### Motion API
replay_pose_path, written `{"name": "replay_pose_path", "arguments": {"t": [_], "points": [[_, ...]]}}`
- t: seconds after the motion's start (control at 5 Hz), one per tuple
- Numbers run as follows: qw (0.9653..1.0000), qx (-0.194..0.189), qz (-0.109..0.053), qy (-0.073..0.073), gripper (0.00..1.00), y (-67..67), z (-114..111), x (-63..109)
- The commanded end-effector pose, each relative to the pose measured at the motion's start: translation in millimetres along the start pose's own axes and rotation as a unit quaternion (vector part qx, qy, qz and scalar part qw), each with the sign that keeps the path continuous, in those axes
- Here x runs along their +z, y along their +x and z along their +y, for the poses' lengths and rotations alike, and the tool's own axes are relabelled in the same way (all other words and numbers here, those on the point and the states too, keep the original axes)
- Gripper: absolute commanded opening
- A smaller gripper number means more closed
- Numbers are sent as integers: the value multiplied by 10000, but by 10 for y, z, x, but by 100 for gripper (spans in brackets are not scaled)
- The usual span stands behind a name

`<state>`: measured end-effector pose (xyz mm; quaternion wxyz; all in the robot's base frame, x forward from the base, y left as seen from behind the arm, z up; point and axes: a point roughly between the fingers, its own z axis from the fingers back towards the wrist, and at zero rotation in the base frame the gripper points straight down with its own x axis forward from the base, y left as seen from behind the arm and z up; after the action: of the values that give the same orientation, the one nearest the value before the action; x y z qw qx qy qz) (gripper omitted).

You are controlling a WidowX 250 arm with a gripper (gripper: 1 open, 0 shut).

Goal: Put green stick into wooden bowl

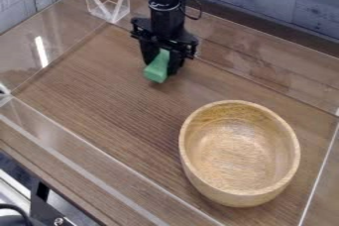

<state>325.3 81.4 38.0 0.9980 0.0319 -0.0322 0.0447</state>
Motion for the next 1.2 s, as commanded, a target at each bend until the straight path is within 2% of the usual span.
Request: {"name": "replay_pose_path", "arguments": {"t": [0.0, 1.0], "points": [[9999, 77, -136, 5, 0, 24, 38, 133], [9996, 214, 97, -128, 0, -83, 20, 281]]}}
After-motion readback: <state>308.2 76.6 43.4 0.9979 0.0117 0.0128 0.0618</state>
